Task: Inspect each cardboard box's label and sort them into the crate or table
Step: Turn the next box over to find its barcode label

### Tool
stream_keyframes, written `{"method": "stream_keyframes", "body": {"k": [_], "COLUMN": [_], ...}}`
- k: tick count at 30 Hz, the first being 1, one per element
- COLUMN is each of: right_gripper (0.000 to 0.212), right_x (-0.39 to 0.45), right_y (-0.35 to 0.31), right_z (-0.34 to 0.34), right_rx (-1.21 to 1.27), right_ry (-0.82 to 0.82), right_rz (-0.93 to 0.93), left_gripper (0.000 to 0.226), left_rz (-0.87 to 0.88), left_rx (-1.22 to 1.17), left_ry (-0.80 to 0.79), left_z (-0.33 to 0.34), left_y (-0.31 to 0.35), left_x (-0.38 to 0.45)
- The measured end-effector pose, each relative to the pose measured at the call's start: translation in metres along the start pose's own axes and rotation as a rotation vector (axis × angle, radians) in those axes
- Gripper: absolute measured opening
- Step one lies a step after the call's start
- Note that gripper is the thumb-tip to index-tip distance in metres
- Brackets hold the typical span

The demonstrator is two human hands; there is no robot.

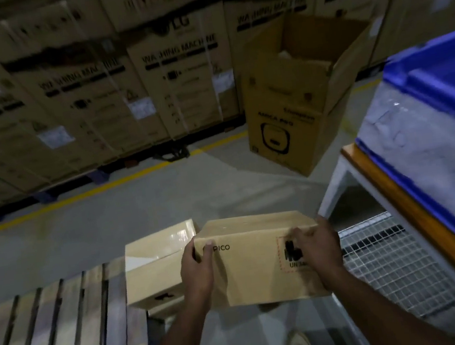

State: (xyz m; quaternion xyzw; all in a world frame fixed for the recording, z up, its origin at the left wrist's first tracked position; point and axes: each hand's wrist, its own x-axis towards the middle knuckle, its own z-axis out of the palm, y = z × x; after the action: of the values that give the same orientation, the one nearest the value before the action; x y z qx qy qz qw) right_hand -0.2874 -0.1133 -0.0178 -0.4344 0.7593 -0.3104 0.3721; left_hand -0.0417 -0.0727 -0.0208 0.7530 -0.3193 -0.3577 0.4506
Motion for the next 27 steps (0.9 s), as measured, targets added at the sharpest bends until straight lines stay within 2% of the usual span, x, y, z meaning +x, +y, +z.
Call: {"method": "stream_keyframes", "body": {"k": [4,9,13,16,19,21,27], "right_gripper": [0.052,0.074,0.073,0.071,0.069,0.07,0.078], "right_x": [-0.072,-0.169,-0.235,-0.28,-0.32,-0.343,-0.385], "right_y": [-0.018,-0.026,-0.033,-0.031,-0.021,-0.012,0.022], "right_z": [-0.034,-0.078,-0.118,-0.154,-0.195,-0.224,-0.307], "right_rx": [0.096,0.159,0.177,0.214,0.216,0.246,0.291], "right_ry": [0.091,0.245,0.411,0.571,0.737,0.827,0.977], "right_rz": [-0.069,-0.108,-0.161,-0.174,-0.194,-0.186,-0.19], "left_gripper": [0.048,0.041,0.04,0.039,0.03,0.031,0.032], "left_rz": [0.148,0.352,0.491,0.58,0.637,0.673,0.816], "left_rx": [0.046,0.05,0.053,0.005,-0.048,-0.065,-0.111], "left_ry": [-0.039,-0.132,-0.17,-0.207,-0.297,-0.357,-0.532], "left_z": [-0.041,-0.093,-0.119,-0.122,-0.113,-0.104,-0.063], "left_y": [0.028,0.07,0.1,0.122,0.142,0.154,0.194], "left_x": [-0.032,-0.08,-0.118,-0.158,-0.202,-0.229,-0.304]}}
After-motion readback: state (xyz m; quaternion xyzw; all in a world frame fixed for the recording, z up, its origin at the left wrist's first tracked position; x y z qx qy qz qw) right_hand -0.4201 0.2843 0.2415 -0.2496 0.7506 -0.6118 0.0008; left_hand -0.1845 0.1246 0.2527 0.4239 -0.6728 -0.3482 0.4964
